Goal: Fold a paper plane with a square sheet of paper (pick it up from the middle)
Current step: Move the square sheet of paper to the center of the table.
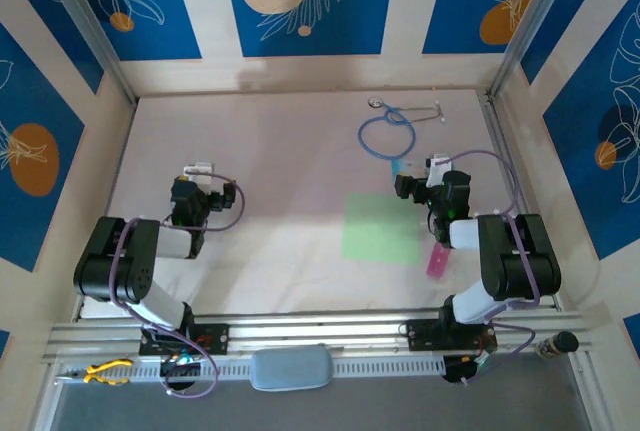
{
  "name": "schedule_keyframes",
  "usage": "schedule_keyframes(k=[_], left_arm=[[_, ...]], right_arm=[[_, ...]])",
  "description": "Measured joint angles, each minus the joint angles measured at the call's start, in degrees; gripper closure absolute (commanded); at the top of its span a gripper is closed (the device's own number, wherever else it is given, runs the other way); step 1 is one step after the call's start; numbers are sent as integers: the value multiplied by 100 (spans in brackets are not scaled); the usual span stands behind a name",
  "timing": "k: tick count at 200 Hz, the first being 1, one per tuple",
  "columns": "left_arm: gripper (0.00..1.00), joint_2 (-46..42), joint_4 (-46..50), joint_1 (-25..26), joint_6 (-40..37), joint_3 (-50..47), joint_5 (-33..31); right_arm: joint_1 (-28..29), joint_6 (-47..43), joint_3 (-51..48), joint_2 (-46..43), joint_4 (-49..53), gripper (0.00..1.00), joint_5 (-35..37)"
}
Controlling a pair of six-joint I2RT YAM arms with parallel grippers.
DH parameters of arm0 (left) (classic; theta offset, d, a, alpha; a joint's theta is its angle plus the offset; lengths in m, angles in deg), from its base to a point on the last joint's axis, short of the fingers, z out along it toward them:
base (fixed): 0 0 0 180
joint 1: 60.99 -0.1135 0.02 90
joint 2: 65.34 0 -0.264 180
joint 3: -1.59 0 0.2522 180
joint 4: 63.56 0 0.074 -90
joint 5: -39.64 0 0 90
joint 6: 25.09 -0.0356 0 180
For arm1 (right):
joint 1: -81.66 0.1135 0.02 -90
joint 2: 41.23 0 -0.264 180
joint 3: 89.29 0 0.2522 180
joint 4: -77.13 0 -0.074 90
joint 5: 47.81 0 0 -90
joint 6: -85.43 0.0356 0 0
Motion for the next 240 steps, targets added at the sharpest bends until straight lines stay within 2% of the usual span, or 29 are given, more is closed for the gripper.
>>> schedule_keyframes(k=[240], left_arm=[[0, -2, -240, 0, -4, -153, 151]], right_arm=[[24, -28, 0, -2, -9, 1, -105]])
